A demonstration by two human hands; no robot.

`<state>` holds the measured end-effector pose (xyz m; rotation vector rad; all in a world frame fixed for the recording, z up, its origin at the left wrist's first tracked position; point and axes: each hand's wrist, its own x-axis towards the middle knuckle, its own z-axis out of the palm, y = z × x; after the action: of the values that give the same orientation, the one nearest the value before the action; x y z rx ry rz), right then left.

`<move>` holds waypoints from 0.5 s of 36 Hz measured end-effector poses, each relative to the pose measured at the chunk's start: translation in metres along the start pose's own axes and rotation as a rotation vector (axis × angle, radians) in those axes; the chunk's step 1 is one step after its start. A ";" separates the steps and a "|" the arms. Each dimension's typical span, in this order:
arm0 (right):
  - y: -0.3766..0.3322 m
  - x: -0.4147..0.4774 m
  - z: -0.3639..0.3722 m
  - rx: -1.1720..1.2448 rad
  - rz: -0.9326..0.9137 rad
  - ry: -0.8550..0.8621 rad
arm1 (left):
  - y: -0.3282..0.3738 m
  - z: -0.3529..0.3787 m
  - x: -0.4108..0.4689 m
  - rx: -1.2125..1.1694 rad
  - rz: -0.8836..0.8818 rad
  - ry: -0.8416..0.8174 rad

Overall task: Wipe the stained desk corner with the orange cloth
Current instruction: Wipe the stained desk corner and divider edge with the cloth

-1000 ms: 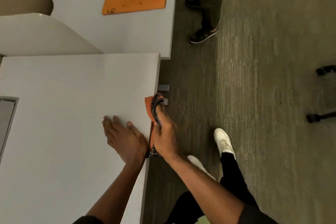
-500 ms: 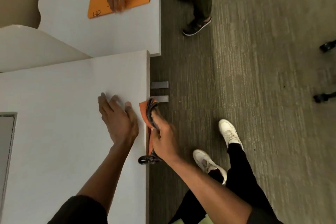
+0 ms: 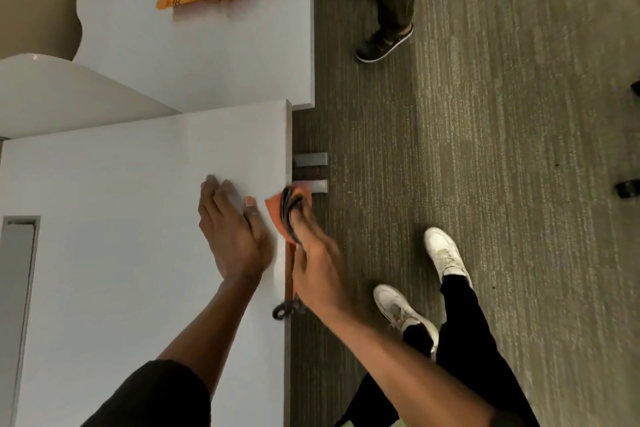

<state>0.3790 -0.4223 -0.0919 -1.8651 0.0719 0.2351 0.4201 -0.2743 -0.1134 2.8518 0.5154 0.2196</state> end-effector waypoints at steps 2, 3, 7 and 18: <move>0.004 -0.008 0.001 0.003 -0.016 -0.020 | -0.001 0.002 0.001 0.009 -0.003 0.006; 0.004 -0.002 0.001 -0.004 -0.020 -0.018 | -0.001 0.003 0.001 0.012 -0.007 0.004; -0.008 0.057 -0.001 0.014 0.009 0.057 | 0.000 0.000 0.001 0.001 -0.019 -0.014; -0.009 0.049 -0.007 0.039 0.023 0.055 | 0.002 0.000 0.001 -0.010 -0.027 -0.031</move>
<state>0.4291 -0.4227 -0.0906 -1.8325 0.1349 0.1967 0.4213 -0.2756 -0.1126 2.8322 0.5440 0.1723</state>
